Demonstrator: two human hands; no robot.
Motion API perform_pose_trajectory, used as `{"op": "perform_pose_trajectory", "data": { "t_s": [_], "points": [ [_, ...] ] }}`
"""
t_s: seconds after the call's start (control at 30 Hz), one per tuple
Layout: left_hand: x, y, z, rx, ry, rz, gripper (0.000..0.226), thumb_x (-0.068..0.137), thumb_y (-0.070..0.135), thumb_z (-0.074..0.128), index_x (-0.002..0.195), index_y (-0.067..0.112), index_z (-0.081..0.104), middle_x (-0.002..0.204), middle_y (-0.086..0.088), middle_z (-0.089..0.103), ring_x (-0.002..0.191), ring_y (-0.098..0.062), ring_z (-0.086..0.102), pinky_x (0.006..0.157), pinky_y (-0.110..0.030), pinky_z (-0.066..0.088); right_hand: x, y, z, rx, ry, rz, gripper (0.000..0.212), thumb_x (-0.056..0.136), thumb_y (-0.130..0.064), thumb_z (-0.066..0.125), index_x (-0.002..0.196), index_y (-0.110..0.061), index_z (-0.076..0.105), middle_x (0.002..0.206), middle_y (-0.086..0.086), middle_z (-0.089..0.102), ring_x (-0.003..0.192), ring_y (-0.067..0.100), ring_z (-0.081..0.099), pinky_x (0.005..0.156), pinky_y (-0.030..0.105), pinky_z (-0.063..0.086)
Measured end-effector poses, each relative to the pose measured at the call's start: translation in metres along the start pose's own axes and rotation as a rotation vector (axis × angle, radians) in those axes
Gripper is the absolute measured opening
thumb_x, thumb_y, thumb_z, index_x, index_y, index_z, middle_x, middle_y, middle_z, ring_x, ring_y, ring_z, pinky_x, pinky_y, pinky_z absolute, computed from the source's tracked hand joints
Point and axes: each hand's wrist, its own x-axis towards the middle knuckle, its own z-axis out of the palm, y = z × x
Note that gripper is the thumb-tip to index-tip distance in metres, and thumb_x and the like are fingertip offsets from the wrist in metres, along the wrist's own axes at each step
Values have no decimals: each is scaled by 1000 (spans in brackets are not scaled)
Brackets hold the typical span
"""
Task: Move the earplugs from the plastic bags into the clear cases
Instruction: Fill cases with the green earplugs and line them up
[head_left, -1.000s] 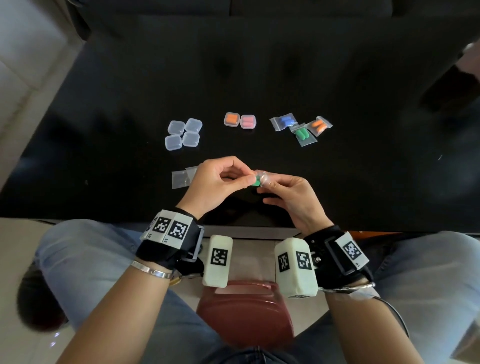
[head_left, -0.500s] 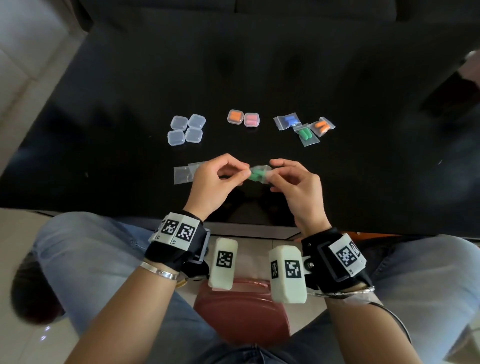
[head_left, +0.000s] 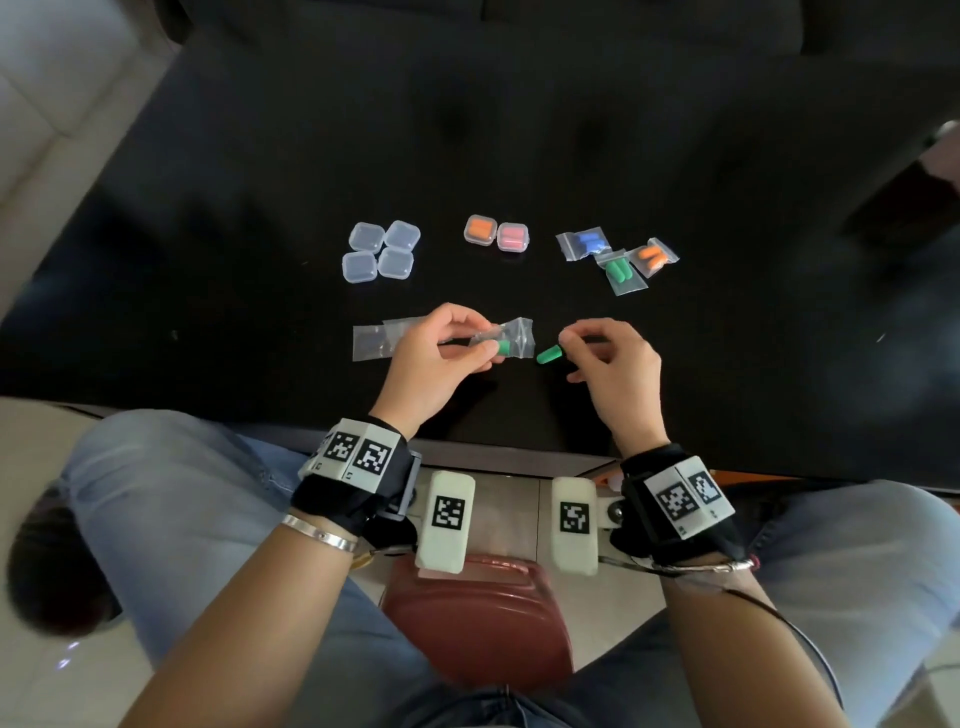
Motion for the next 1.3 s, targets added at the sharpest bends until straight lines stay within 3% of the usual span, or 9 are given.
{"op": "perform_pose_trajectory", "data": {
  "t_s": [0.17, 0.37, 0.53, 0.63, 0.73, 0.83, 0.97, 1.13, 1.3],
  "points": [
    [0, 1, 4, 15, -63, -15, 25, 85, 4, 64, 108, 10, 60, 97, -3, 69, 82, -10, 71, 71, -15, 54, -9, -2, -1, 242, -179, -54, 9, 86, -10, 65, 91, -16, 69, 113, 4, 64, 91, 13, 66, 75, 24, 56],
    [-3, 5, 2, 150, -167, 6, 18, 85, 9, 64, 102, 15, 66, 89, 4, 70, 78, -4, 70, 68, -12, 53, -12, 0, -8, 527, -333, -28, 16, 84, 3, 62, 98, 1, 68, 109, 9, 68, 100, 15, 66, 87, 25, 53],
    [-3, 5, 3, 121, -103, -7, 26, 83, 10, 68, 107, 19, 66, 95, 0, 72, 87, -11, 69, 79, -16, 54, -10, -2, -9, 464, -390, 44, 12, 81, -4, 68, 92, -2, 71, 87, 8, 73, 82, 14, 69, 77, 20, 56],
    [-7, 6, 5, 117, -81, -3, 38, 81, 12, 70, 117, 21, 60, 99, 5, 70, 92, -4, 67, 79, -11, 50, -10, -2, -7, 392, -375, 18, 8, 81, -7, 69, 88, -9, 73, 81, 3, 73, 78, 11, 69, 74, 21, 56],
    [-8, 8, 5, 117, -104, -22, 45, 81, 12, 70, 122, 21, 57, 99, 10, 68, 89, 1, 67, 75, -7, 49, -12, -2, -5, 410, -376, 43, 11, 83, -6, 68, 92, -10, 72, 96, 2, 72, 83, 9, 69, 73, 22, 57],
    [-8, 8, 2, 161, -190, -52, 49, 79, 12, 72, 125, 21, 56, 97, 5, 70, 83, -4, 70, 71, -10, 51, -14, -2, -6, 408, -407, 40, 15, 84, -6, 66, 96, -14, 71, 117, -2, 64, 93, 11, 68, 72, 23, 58],
    [-6, 9, -3, 261, -307, -83, 66, 76, 14, 74, 134, 26, 45, 90, 9, 71, 81, -2, 70, 73, -5, 49, -14, -1, -13, 258, -507, -35, 14, 81, -7, 68, 93, -14, 72, 122, -3, 61, 96, 10, 66, 73, 25, 58],
    [-8, 3, 1, 203, -251, -59, 57, 78, 15, 73, 129, 25, 51, 94, 9, 69, 88, 5, 66, 76, -4, 47, -11, 3, -10, 181, -384, -141, 6, 79, -8, 71, 85, -6, 73, 107, -3, 66, 92, 7, 64, 75, 21, 54],
    [-8, 0, 3, 204, -152, -20, 33, 78, 13, 73, 109, 21, 63, 96, 9, 68, 85, 7, 65, 75, -7, 49, -16, 6, 1, 113, -222, -194, 3, 81, -11, 70, 84, -10, 71, 102, -9, 64, 90, 3, 62, 81, 37, 56]
  ]
}}
